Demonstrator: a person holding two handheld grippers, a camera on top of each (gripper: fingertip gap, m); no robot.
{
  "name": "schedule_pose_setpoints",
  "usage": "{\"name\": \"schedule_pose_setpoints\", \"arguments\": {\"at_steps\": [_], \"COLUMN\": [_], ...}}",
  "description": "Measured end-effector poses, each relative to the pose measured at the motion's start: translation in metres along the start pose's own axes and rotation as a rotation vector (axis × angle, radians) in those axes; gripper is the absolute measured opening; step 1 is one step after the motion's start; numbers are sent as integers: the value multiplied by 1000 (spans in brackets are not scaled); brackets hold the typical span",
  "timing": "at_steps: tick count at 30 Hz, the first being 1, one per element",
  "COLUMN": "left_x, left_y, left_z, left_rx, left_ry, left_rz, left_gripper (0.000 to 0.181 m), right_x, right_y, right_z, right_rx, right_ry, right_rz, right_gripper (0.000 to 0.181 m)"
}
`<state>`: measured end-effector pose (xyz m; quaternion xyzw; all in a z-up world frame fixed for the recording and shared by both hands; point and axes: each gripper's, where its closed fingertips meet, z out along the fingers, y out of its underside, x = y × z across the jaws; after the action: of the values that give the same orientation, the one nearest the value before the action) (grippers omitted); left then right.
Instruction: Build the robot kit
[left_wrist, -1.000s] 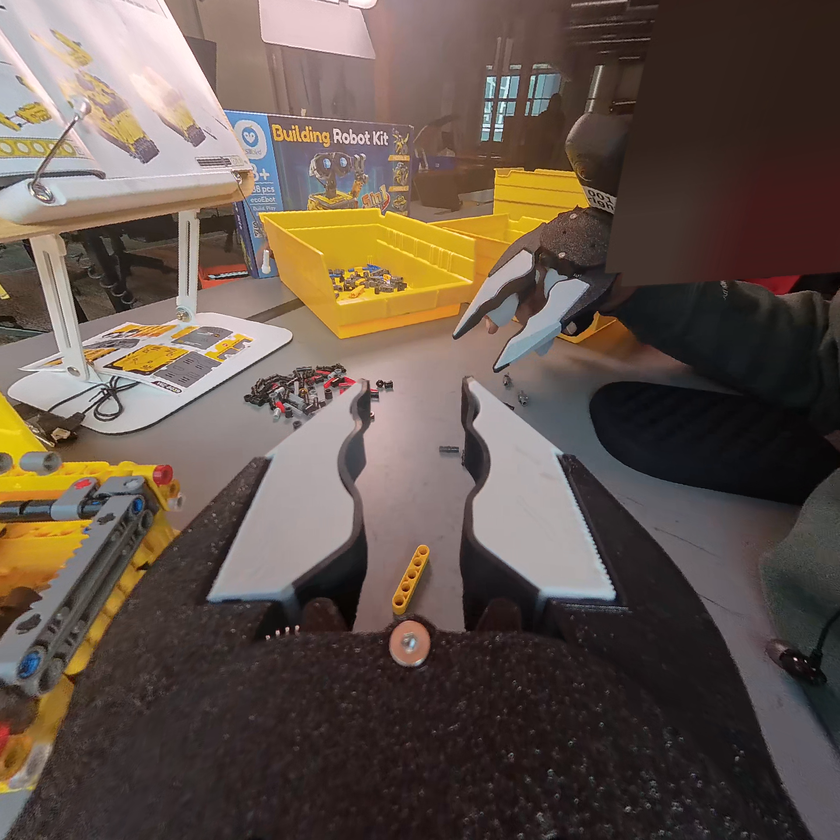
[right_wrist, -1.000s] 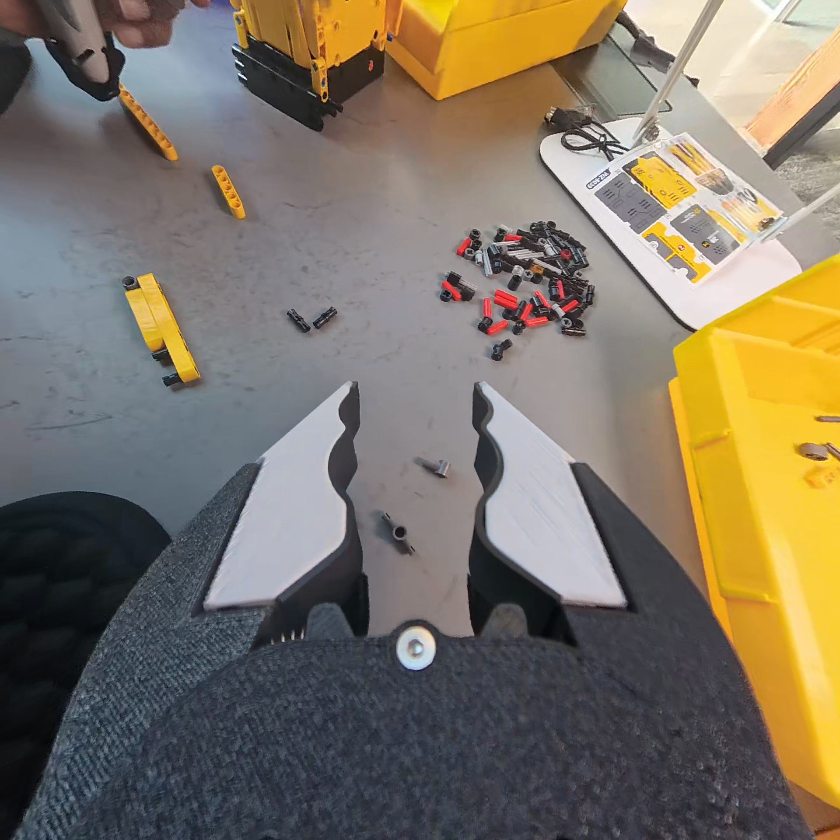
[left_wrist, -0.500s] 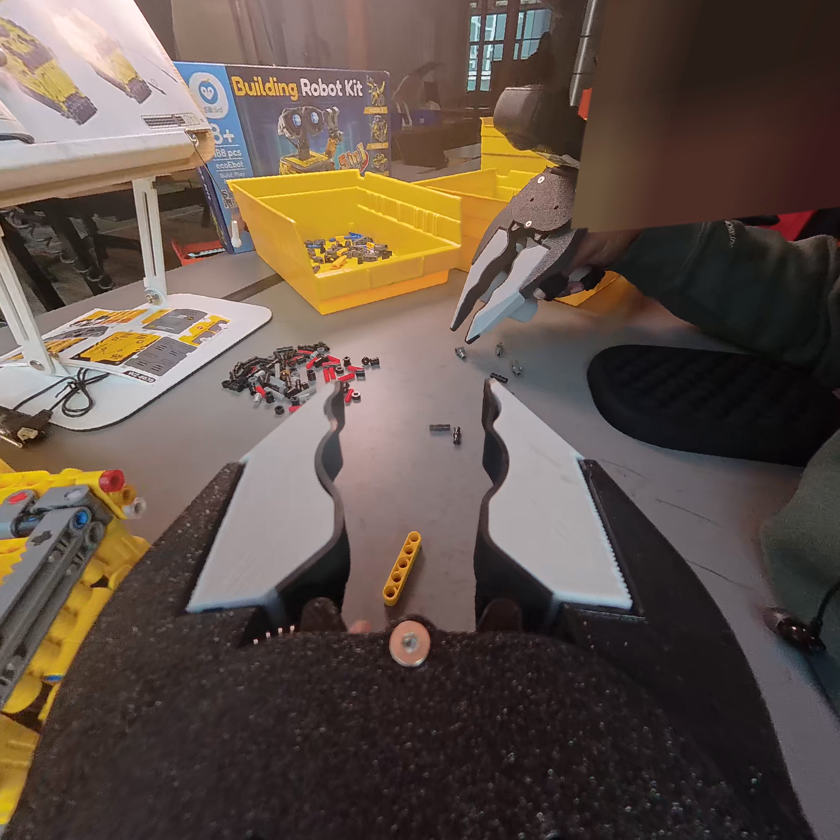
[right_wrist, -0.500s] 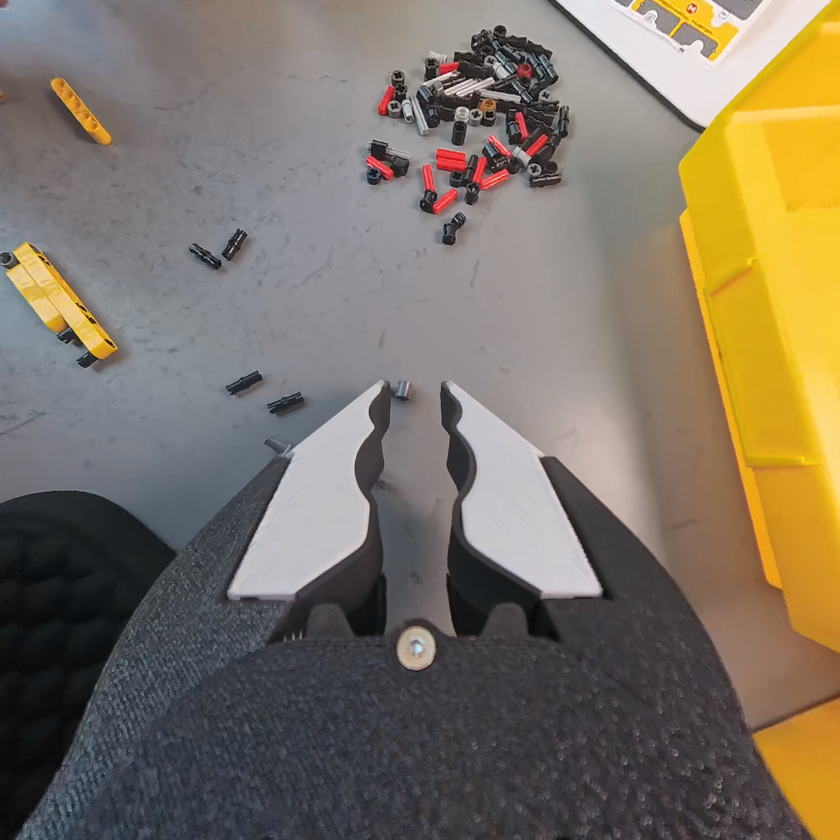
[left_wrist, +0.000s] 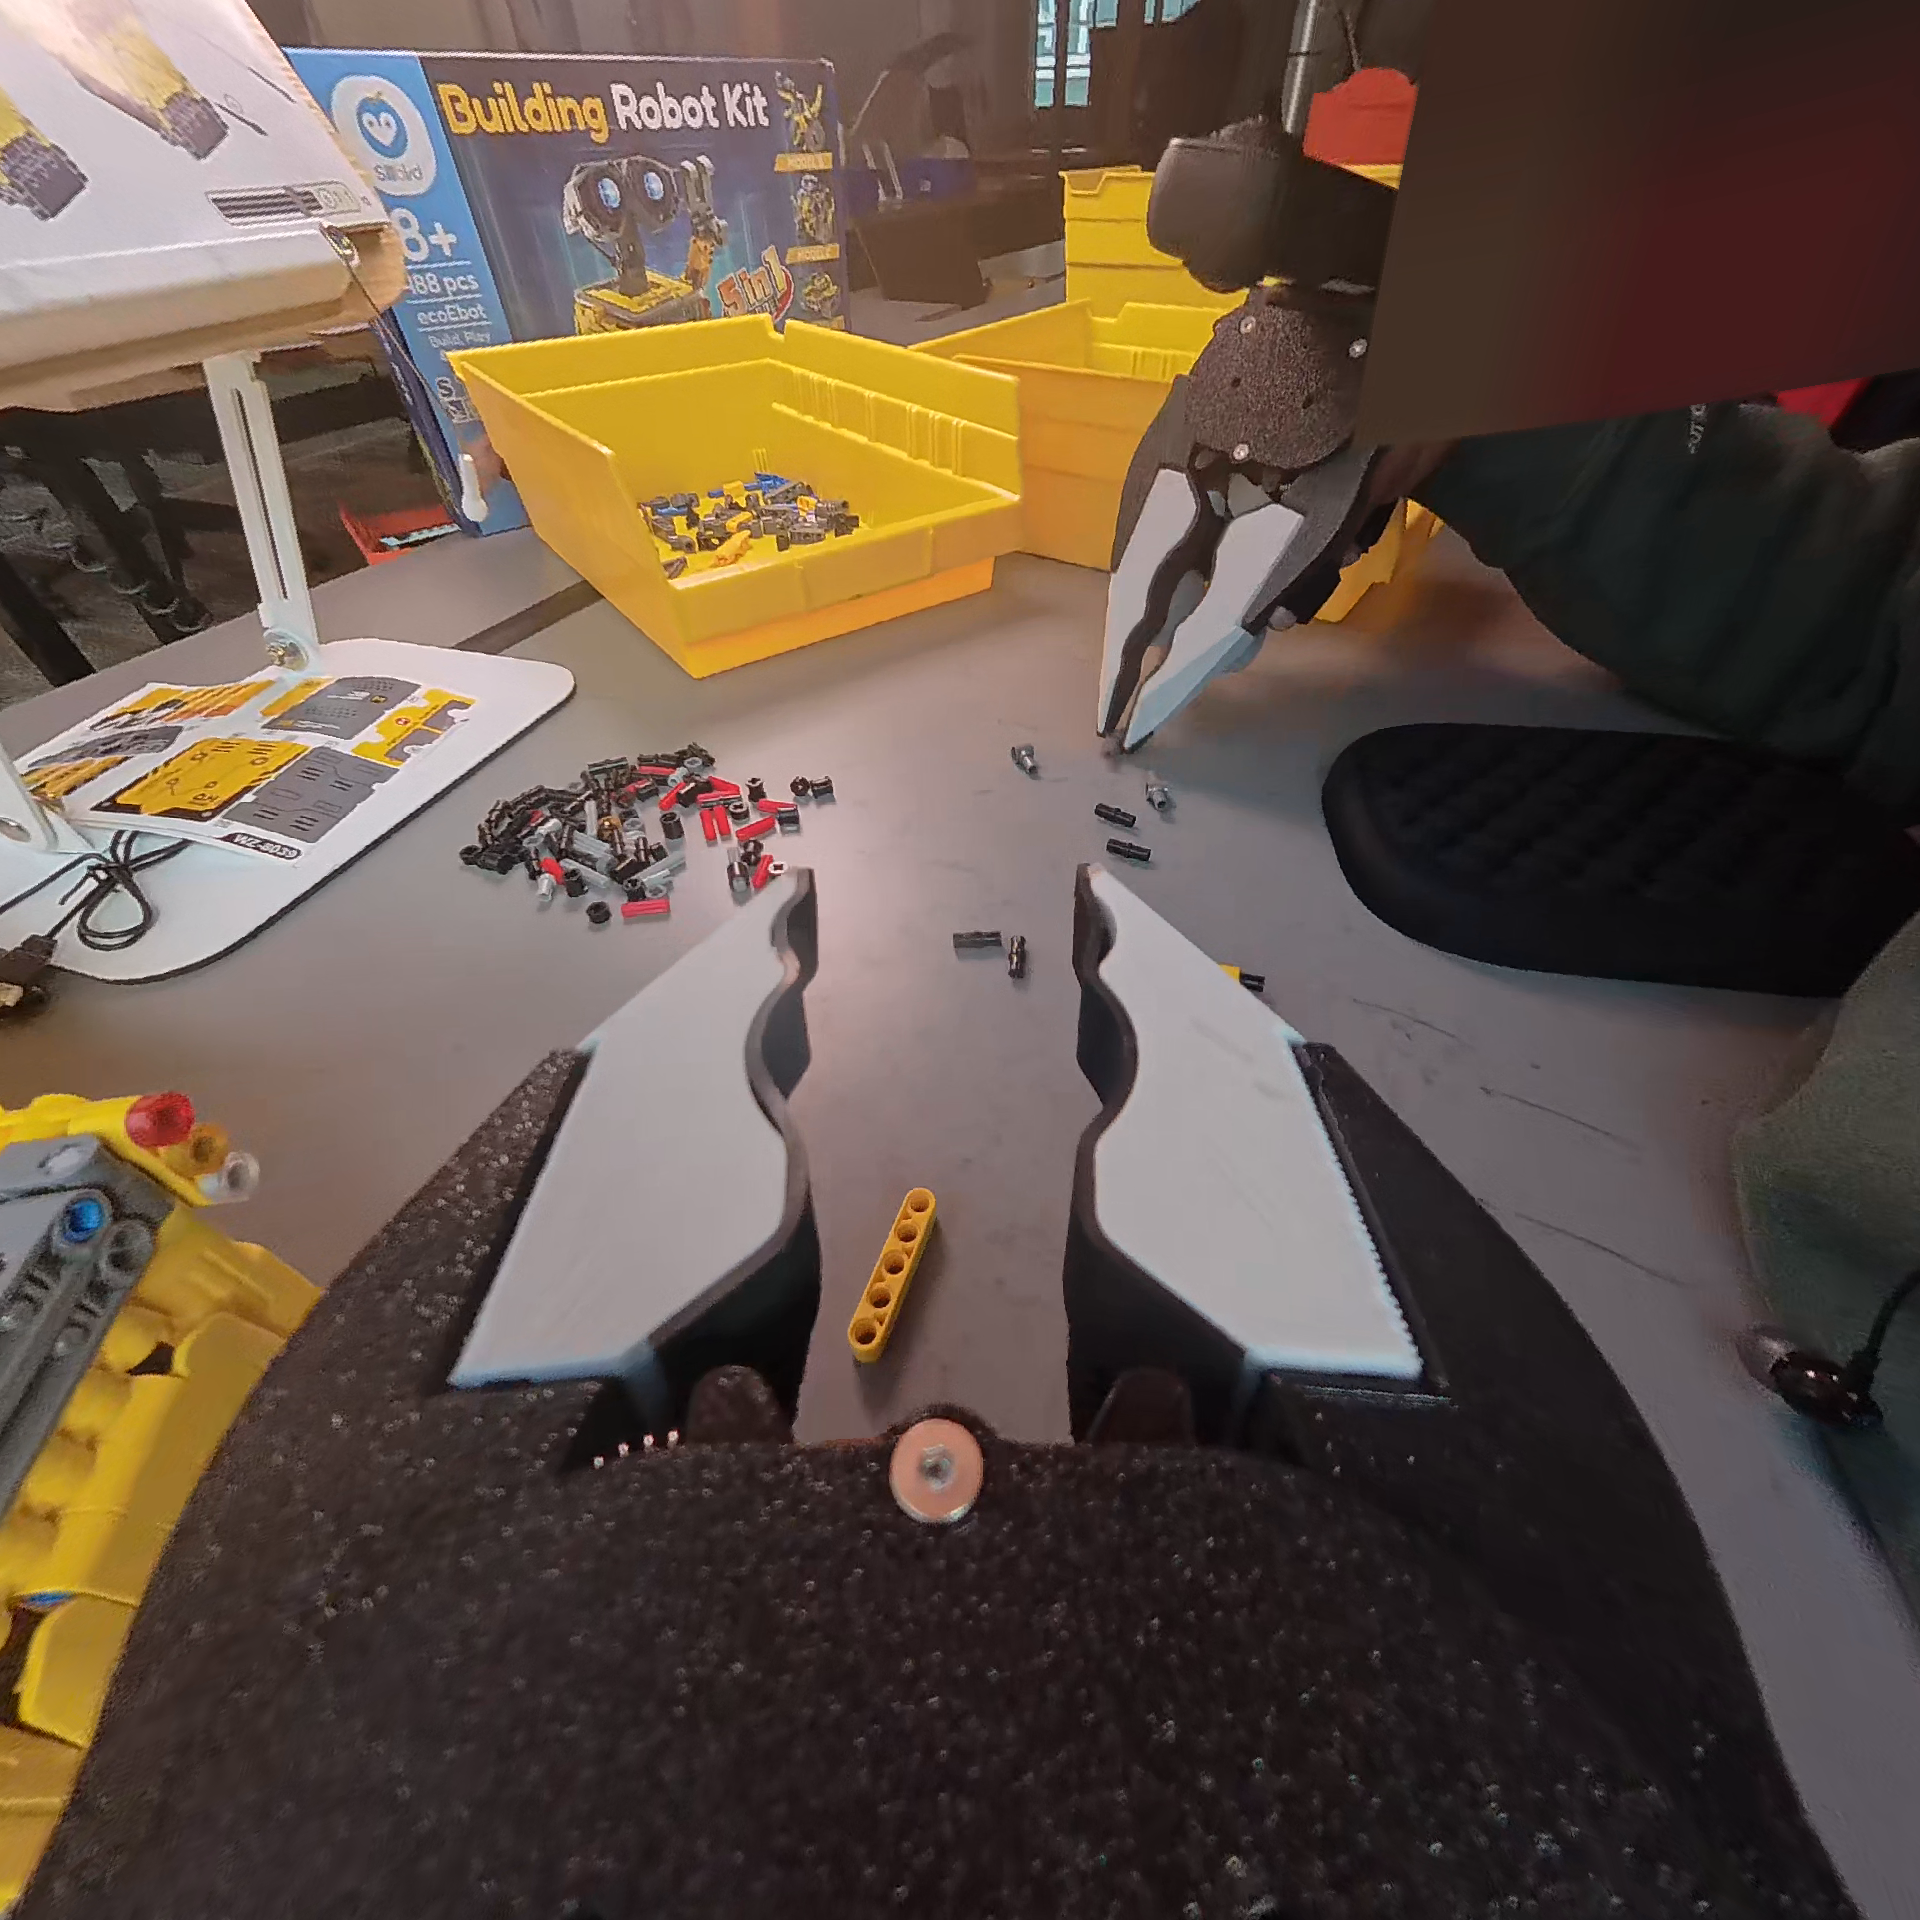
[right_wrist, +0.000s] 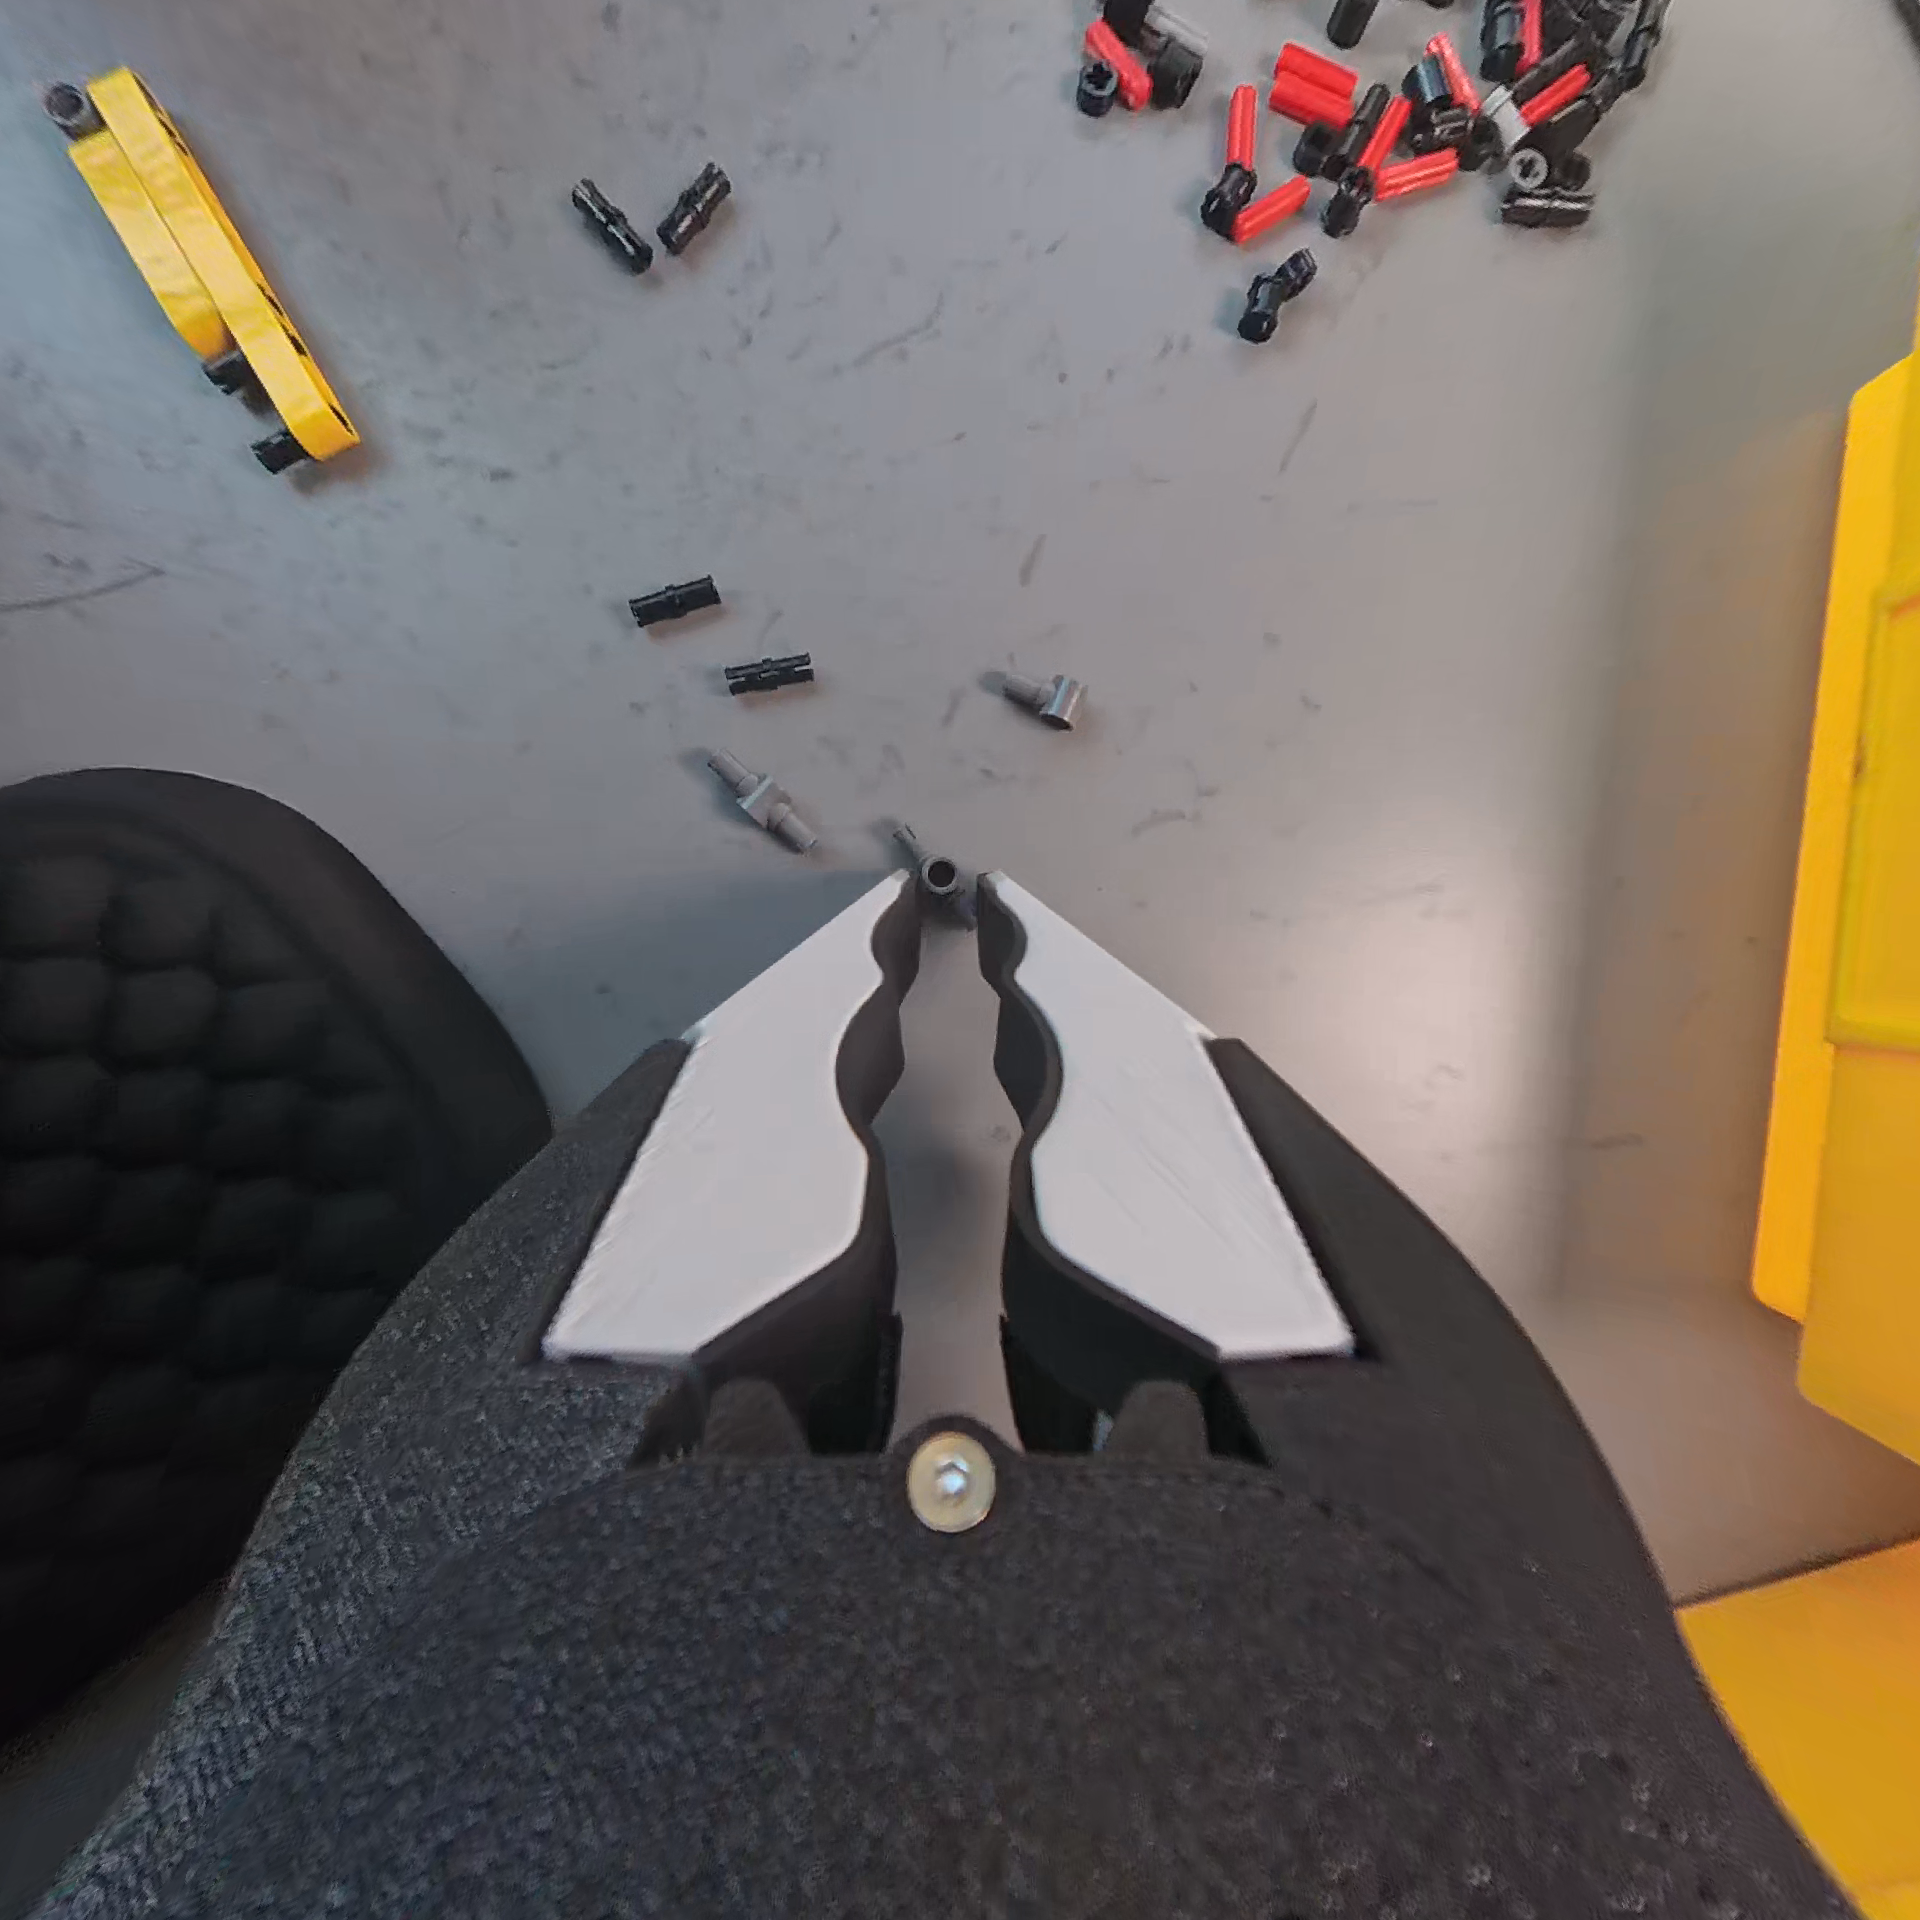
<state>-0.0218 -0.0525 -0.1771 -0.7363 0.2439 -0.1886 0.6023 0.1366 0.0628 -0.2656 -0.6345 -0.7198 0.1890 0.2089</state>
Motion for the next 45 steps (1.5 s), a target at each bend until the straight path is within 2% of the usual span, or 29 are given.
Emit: {"name": "schedule_pose_setpoints", "arguments": {"at_steps": [4, 6, 8, 10, 14, 20, 26, 30, 33, 39, 45], "left_x": [13, 25, 45, 60, 72, 59, 21, 19, 27, 43, 44], "left_y": [13, 25, 41, 56, 77, 87, 82, 72, 70, 72, 66], "left_z": [5, 6, 5, 4, 6, 13, 16, 14, 13, 17, 35], "left_rx": [-86, -166, -265, -353, -468, -516, -502, -449, -428, -501, -626], "left_ry": [62, 129, 241, 321, 376, 292, 73, 66, 126, 333, 623], "left_rz": [37, 69, 91, 107, 154, 202, 216, 185, 160, 128, 192], "left_gripper": [44, 40, 38, 38, 37, 32, 30, 33, 38, 42, 46], "right_x": [0, -2, -22, -54, -84, -99, -114, -136, -129, -100, -108], "right_y": [-4, -20, -49, -71, -85, -80, -76, -75, -77, -65, -58], "right_z": [0, -5, -15, -16, 15, 36, 36, 35, 31, 21, 20], "right_rx": [15, 97, 229, 300, 239, 171, 149, 164, 184, 166, 163], "right_ry": [24, 30, -25, -130, -158, -193, -219, -288, -275, -235, -294], "right_rz": [-54, -77, -143, -217, -323, -354, -390, -437, -419, -351, -354], "right_gripper": [7, 7, 7, 7, 7, 7, 7, 7, 7, 7, 7]}}
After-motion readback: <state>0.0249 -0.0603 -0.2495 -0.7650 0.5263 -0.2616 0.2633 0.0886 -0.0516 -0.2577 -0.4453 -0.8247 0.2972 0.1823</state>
